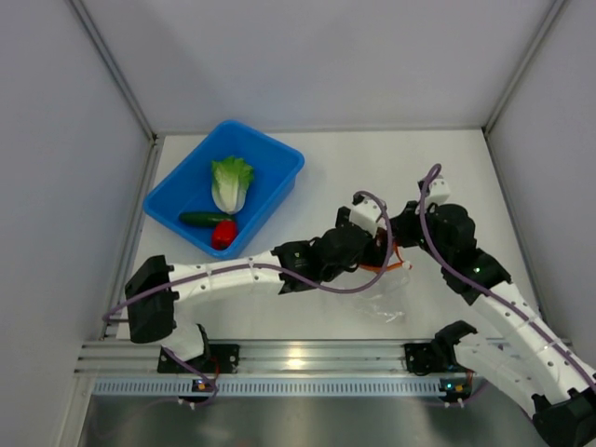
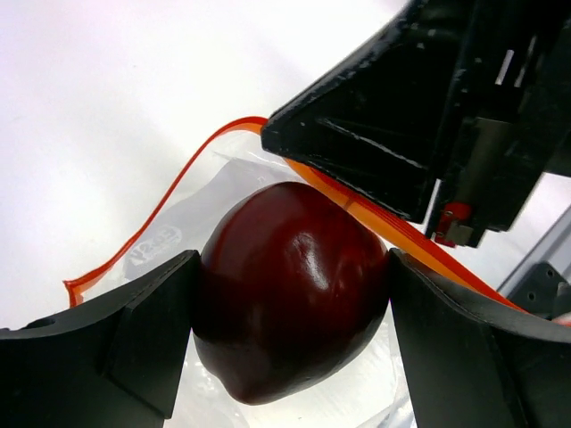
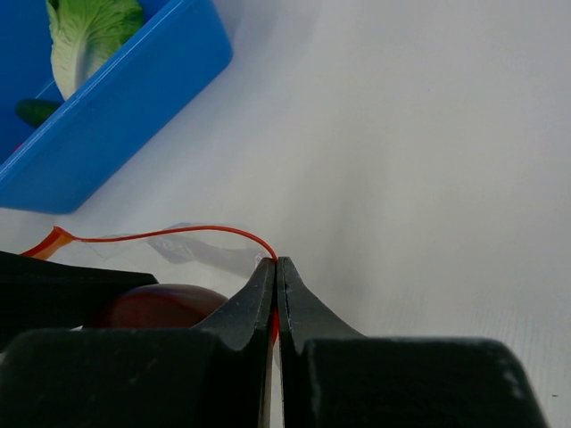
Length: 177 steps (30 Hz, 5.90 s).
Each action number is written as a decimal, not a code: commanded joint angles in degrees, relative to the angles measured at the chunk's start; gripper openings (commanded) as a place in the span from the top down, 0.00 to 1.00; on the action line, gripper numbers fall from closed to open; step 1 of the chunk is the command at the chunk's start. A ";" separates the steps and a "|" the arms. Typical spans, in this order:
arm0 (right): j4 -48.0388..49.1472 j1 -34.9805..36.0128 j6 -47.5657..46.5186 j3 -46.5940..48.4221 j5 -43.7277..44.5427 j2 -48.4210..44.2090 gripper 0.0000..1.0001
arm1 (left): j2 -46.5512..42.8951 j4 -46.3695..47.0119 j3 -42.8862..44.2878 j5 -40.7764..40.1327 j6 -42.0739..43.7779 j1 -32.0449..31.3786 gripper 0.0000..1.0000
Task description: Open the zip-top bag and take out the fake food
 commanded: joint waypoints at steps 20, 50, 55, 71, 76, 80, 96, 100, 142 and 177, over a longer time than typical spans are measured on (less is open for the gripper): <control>7.11 0.83 1.15 -2.83 2.20 -0.94 1.00 | -5.31 18.18 -3.12 -13.55 -1.64 0.49 1.00; -5.55 0.66 0.53 4.29 11.35 -3.67 1.00 | -25.08 -12.22 -9.18 -7.85 -7.00 44.40 1.00; -9.76 0.74 -0.52 7.80 12.41 -4.37 1.00 | -23.87 -14.51 -10.33 -4.51 -7.97 53.39 0.90; -23.48 0.66 -2.81 20.46 25.85 -3.93 1.00 | -11.38 -15.65 -12.00 2.26 -10.87 69.75 0.14; -24.71 0.66 -3.16 21.25 28.66 -1.91 1.00 | -12.07 -15.92 -11.21 3.40 -10.17 70.02 0.02; -24.97 0.66 -3.51 21.43 31.47 0.29 1.00 | -14.10 -16.53 -10.86 5.25 -9.82 70.02 0.02; -16.46 -0.40 -8.87 24.69 49.41 13.90 1.00 | -42.03 -30.15 -12.26 26.34 -2.79 70.02 0.02; -12.32 -0.22 -8.17 23.63 48.36 21.63 1.00 | -47.58 -33.40 -13.41 27.93 0.73 70.02 0.02; -18.03 2.50 -10.80 16.17 30.95 -10.77 0.01 | -54.88 -32.09 -21.84 5.96 3.45 68.88 0.02; -19.09 2.50 -12.83 4.65 31.13 -27.22 0.00 | -70.71 -31.47 -29.23 6.40 5.30 57.18 0.02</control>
